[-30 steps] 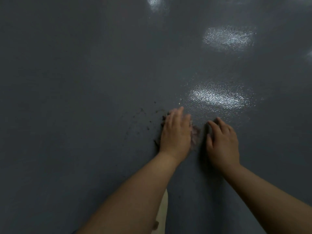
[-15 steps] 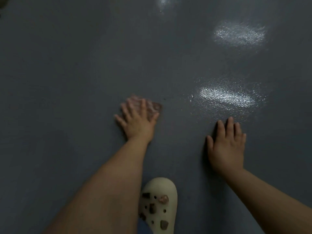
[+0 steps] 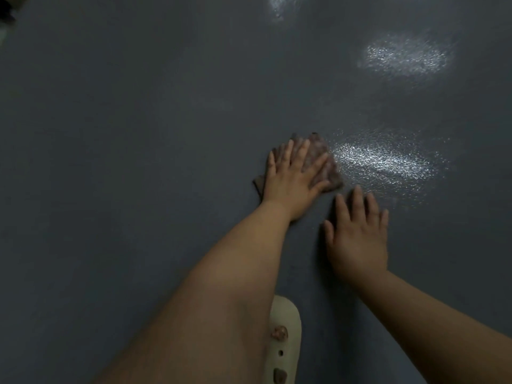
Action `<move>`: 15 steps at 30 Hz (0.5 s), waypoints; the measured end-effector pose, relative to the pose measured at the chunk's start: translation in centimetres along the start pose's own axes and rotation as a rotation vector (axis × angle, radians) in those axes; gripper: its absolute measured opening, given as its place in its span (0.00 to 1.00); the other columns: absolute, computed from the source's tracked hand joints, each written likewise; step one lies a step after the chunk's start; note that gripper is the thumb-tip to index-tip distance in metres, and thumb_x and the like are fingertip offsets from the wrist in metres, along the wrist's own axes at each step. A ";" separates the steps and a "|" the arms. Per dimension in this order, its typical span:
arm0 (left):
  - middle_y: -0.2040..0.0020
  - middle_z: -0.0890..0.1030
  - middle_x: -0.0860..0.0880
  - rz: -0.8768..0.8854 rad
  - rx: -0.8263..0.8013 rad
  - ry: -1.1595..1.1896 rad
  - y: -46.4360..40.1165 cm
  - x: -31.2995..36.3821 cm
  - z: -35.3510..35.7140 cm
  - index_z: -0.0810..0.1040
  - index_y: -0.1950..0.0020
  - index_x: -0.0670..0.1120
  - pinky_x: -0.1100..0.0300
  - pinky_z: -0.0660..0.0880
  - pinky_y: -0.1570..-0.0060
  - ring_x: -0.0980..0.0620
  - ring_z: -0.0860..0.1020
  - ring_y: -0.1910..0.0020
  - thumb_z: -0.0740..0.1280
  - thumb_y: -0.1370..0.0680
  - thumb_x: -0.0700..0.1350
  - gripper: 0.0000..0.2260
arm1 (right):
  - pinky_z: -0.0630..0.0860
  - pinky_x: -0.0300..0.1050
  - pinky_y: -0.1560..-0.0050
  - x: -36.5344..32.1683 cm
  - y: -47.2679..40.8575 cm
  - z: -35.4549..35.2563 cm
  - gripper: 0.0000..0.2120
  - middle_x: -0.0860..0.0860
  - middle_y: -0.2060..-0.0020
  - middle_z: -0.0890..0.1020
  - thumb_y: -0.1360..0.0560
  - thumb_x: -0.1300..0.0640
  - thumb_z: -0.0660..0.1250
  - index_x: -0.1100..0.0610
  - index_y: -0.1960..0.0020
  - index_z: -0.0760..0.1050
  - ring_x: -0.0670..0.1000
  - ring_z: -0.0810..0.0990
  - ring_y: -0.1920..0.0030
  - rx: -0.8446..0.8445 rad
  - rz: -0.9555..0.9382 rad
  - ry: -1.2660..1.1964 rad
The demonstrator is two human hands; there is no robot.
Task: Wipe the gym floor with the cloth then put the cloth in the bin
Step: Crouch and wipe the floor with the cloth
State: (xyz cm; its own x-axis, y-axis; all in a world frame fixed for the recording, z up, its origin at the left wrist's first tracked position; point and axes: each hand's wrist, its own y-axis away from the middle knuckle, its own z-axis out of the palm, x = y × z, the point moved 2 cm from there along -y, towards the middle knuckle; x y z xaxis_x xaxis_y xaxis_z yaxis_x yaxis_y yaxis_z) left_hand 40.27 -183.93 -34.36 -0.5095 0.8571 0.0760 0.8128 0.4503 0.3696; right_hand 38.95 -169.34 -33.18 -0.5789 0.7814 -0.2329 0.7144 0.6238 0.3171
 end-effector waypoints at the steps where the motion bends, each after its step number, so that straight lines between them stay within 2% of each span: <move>1: 0.22 0.41 0.51 -0.072 0.011 0.032 -0.4 -1.3 -0.2 0.46 0.23 0.61 0.40 0.39 0.29 0.45 0.39 0.23 0.49 0.20 0.62 0.26 | 0.56 0.66 0.31 -0.7 -0.4 -0.1 0.29 0.62 0.28 0.63 0.27 0.47 0.55 0.59 0.30 0.68 0.67 0.62 0.29 -0.024 -0.056 0.015; 3: 0.22 0.41 0.50 -0.299 0.034 0.128 -0.3 -5.1 -0.3 0.45 0.23 0.59 0.40 0.41 0.28 0.45 0.39 0.23 0.49 0.19 0.61 0.26 | 0.49 0.61 0.28 -1.9 -1.3 -0.5 0.28 0.59 0.24 0.54 0.22 0.46 0.51 0.56 0.25 0.60 0.63 0.53 0.25 -0.094 -0.119 0.019; 5: 0.21 0.42 0.49 -0.577 0.060 0.224 1.8 -9.5 0.2 0.45 0.22 0.58 0.39 0.42 0.28 0.44 0.40 0.23 0.48 0.19 0.60 0.27 | 0.44 0.56 0.27 -2.7 -2.3 -1.0 0.27 0.55 0.23 0.46 0.19 0.45 0.51 0.52 0.23 0.53 0.61 0.47 0.24 -0.144 -0.141 0.033; 7: 0.21 0.44 0.47 -0.826 0.109 0.284 5.0 -12.0 1.5 0.48 0.22 0.57 0.39 0.42 0.28 0.43 0.42 0.23 0.50 0.19 0.60 0.27 | 0.43 0.57 0.27 -3.5 -2.9 -1.4 0.27 0.55 0.23 0.44 0.20 0.45 0.52 0.50 0.23 0.52 0.60 0.45 0.24 -0.147 -0.171 0.048; 9: 0.22 0.49 0.45 -0.915 0.207 0.294 7.0 -11.1 2.7 0.56 0.23 0.54 0.38 0.43 0.29 0.40 0.45 0.23 0.49 0.21 0.62 0.27 | 0.44 0.58 0.27 -4.4 -3.4 -1.3 0.27 0.54 0.23 0.44 0.20 0.45 0.51 0.49 0.23 0.51 0.60 0.45 0.24 -0.157 -0.179 0.071; 11: 0.22 0.52 0.44 -0.765 0.240 0.293 6.7 -8.5 2.7 0.58 0.24 0.53 0.37 0.41 0.30 0.38 0.46 0.24 0.41 0.26 0.64 0.33 | 0.44 0.58 0.27 -5.2 -3.6 -1.2 0.27 0.54 0.23 0.44 0.20 0.45 0.51 0.50 0.23 0.52 0.61 0.46 0.25 -0.169 -0.149 0.064; 12: 0.22 0.49 0.46 -0.621 0.180 0.257 5.8 -7.2 2.4 0.55 0.23 0.55 0.38 0.39 0.30 0.39 0.44 0.24 0.39 0.27 0.64 0.33 | 0.44 0.58 0.27 -5.6 -3.7 -1.1 0.27 0.54 0.23 0.45 0.20 0.45 0.52 0.50 0.23 0.52 0.62 0.46 0.25 -0.164 -0.139 0.057; 14: 0.21 0.43 0.48 -0.322 0.054 0.160 3.6 -5.8 1.3 0.49 0.23 0.58 0.39 0.36 0.30 0.42 0.39 0.24 0.44 0.22 0.63 0.27 | 0.44 0.58 0.27 -6.2 -3.7 -0.8 0.28 0.54 0.23 0.45 0.20 0.45 0.52 0.50 0.23 0.50 0.62 0.47 0.25 -0.154 -0.146 0.056; 15: 0.22 0.41 0.49 -0.232 0.020 0.127 2.5 -6.1 0.5 0.47 0.23 0.59 0.40 0.36 0.30 0.44 0.38 0.24 0.47 0.20 0.62 0.26 | 0.45 0.58 0.27 -6.5 -3.7 -0.8 0.28 0.53 0.23 0.45 0.20 0.45 0.52 0.50 0.23 0.50 0.61 0.47 0.25 -0.154 -0.154 0.060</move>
State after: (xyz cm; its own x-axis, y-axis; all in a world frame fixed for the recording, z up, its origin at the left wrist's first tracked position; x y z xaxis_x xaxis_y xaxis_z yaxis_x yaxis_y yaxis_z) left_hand 45.50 -187.89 -34.40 -0.7133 0.6926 0.1074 0.6748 0.6372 0.3723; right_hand 39.76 -176.71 -32.14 -0.7022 0.6720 -0.2352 0.5502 0.7219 0.4197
